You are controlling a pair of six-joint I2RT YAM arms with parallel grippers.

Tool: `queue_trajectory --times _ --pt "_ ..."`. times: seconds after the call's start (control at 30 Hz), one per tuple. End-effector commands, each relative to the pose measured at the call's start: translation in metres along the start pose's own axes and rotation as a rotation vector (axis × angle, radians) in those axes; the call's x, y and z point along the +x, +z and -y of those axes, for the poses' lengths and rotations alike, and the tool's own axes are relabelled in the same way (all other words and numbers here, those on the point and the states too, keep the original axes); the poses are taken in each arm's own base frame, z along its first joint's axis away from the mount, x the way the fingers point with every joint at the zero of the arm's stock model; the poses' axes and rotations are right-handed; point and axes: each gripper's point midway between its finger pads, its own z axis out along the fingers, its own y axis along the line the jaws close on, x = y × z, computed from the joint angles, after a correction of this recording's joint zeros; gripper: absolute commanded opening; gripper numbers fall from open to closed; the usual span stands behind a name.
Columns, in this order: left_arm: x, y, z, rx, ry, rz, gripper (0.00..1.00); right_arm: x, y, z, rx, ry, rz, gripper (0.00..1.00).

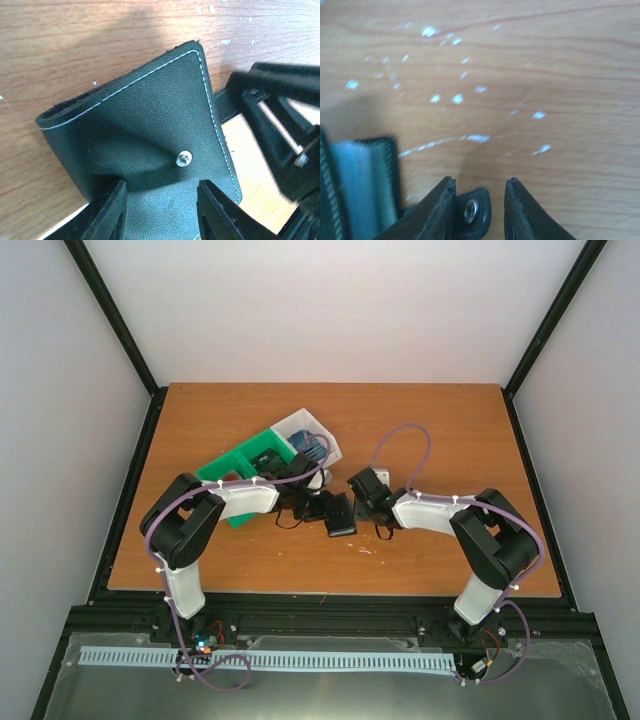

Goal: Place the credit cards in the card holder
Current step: Close the card holder at the center of the board.

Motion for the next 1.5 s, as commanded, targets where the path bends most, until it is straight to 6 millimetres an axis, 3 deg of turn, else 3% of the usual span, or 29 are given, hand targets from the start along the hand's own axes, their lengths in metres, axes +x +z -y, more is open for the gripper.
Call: queue_trajectory --times 0.0,0.2,0.3,0.43,0.5,0.6,0.8,0.87,1.03,1.17,1.47 --pt "0.038 0.021 -0.063 -0.224 -0.037 -0.104 0.41 -0.024 -0.001 0.032 0.141 0.142 0.038 0.28" --pt "0.02 0.009 -0.022 -0.083 0.023 -0.065 0.43 -0.021 -0.021 0.024 0.05 0.106 -0.043 0.34" --pt "0.011 0.004 -0.01 -0.056 0.034 -0.045 0.44 -0.012 -0.026 0.008 -0.06 0.078 -0.111 0.36" --pt "0.012 0.006 -0.013 -0.068 0.034 -0.047 0.42 -0.011 -0.029 -0.006 -0.13 0.07 -0.143 0.29" --pt "0.016 0.009 -0.019 -0.083 0.025 -0.059 0.41 -0.012 -0.031 -0.005 -0.129 0.076 -0.144 0.22" --pt "0.02 0.011 -0.023 -0.085 0.022 -0.068 0.41 -0.009 -0.032 -0.004 -0.13 0.072 -0.152 0.2" --pt "0.02 0.013 -0.023 -0.08 0.02 -0.07 0.41 -0.006 -0.038 -0.009 -0.187 0.029 -0.132 0.37" --pt "0.02 0.013 -0.023 -0.078 0.02 -0.07 0.41 -0.007 -0.04 -0.008 -0.188 0.021 -0.118 0.38" --pt "0.02 0.014 -0.024 -0.083 0.019 -0.071 0.4 -0.008 -0.041 -0.004 -0.169 0.012 -0.115 0.19" --pt "0.021 0.015 -0.025 -0.081 0.013 -0.076 0.4 -0.006 -0.039 -0.007 -0.182 0.005 -0.126 0.11" --pt "0.021 0.015 -0.024 -0.08 0.015 -0.078 0.4 0.002 -0.028 -0.008 -0.178 -0.015 -0.164 0.14"
